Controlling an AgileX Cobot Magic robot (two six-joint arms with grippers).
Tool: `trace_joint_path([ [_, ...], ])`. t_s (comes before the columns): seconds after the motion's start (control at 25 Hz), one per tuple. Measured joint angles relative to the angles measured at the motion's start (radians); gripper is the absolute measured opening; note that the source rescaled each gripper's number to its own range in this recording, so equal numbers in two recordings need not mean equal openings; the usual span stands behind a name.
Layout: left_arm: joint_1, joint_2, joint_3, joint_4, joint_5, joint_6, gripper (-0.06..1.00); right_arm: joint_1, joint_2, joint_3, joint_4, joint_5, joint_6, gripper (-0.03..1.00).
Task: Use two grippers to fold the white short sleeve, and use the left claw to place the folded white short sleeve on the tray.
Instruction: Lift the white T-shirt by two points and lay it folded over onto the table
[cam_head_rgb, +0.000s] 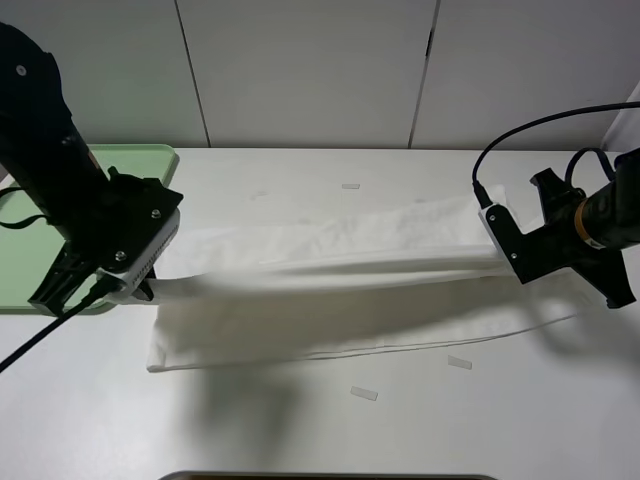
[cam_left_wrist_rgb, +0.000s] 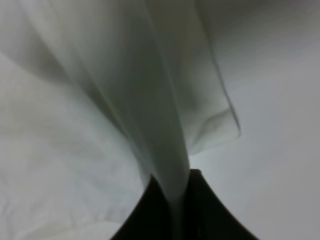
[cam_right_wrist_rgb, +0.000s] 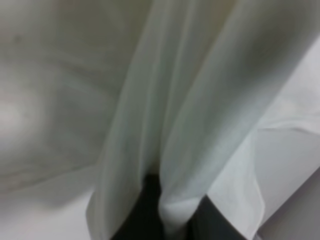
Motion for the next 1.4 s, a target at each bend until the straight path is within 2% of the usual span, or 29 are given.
trace_joint_path([
  [0.16,0.000,0.000,0.000,-0.058,0.039,0.000,0.00,-0.002,0.000,0.000,0.057,0.010,-0.039,0.00],
  [0.24,0.000,0.000,0.000,-0.088,0.052,0.000,0.00,-0.005,0.000,0.000,0.182,0.024,-0.098,0.00],
  [0.52,0.000,0.000,0.005,-0.103,0.097,0.000,0.00,-0.008,0.000,0.000,0.406,0.038,-0.216,0.00],
  [0.8,0.000,-0.001,0.102,-0.109,-0.014,0.000,0.00,-0.005,0.000,0.000,0.456,0.041,-0.231,0.00],
  [0.88,-0.015,-0.001,0.131,-0.104,-0.068,0.000,0.00,0.030,0.000,0.000,0.462,0.064,-0.258,0.00],
  [1.08,-0.057,-0.001,0.138,-0.096,-0.085,0.001,0.00,0.049,0.000,0.001,0.468,0.064,-0.262,0.00],
  [1.36,-0.061,-0.001,0.138,-0.094,-0.082,0.001,0.00,0.049,0.000,0.001,0.576,0.106,-0.263,0.00],
  [1.4,-0.061,-0.001,0.138,-0.094,-0.072,0.001,0.03,0.049,0.000,0.001,0.576,0.106,-0.263,0.00],
])
